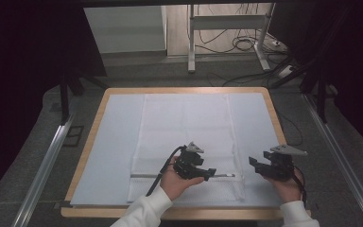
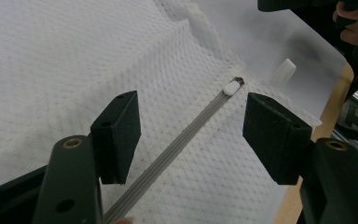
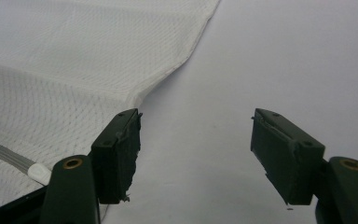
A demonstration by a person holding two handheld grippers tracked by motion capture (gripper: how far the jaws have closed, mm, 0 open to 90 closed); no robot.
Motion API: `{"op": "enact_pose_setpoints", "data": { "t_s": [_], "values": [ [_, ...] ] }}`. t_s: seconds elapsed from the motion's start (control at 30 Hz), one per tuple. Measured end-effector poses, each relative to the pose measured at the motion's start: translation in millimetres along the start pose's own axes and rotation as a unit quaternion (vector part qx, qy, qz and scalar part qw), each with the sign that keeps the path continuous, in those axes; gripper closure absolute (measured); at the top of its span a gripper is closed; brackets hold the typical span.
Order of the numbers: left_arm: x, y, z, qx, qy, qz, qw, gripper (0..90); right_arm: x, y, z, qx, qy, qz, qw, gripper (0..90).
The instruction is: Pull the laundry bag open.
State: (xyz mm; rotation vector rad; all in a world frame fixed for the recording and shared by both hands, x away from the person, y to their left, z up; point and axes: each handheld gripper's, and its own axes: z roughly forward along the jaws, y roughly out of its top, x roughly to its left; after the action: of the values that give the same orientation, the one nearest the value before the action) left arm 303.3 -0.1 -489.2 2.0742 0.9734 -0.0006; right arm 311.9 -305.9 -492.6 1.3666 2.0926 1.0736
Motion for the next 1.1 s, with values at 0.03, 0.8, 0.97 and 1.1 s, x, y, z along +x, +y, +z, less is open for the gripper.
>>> {"op": "enact_pose_setpoints", "data": {
  "t_s": [0.03, 0.8, 0.97, 1.1],
  "values": [
    [-0.3, 0.4, 1.5, 0.004, 0.000, 0.001, 1.0000, 37.0, -0.5, -0.2, 0.0, 0.000, -0.001, -0.002, 1.0000, 32.4],
    [-14.4, 5.9, 35.8, 0.028, -0.027, -0.007, 0.9992, 39.5, -0.5, -0.9, 1.0, 0.003, -0.005, -0.006, 1.0000, 32.4],
    [-17.3, 7.2, 40.9, 0.032, -0.030, -0.006, 0.9990, 39.8, -0.5, -1.0, 0.9, 0.003, -0.004, -0.006, 1.0000, 32.4],
    [-19.0, 8.2, 43.8, 0.034, -0.031, -0.006, 0.9989, 40.2, -0.7, -1.0, 0.7, 0.003, -0.004, -0.006, 1.0000, 32.4]
  ]
}}
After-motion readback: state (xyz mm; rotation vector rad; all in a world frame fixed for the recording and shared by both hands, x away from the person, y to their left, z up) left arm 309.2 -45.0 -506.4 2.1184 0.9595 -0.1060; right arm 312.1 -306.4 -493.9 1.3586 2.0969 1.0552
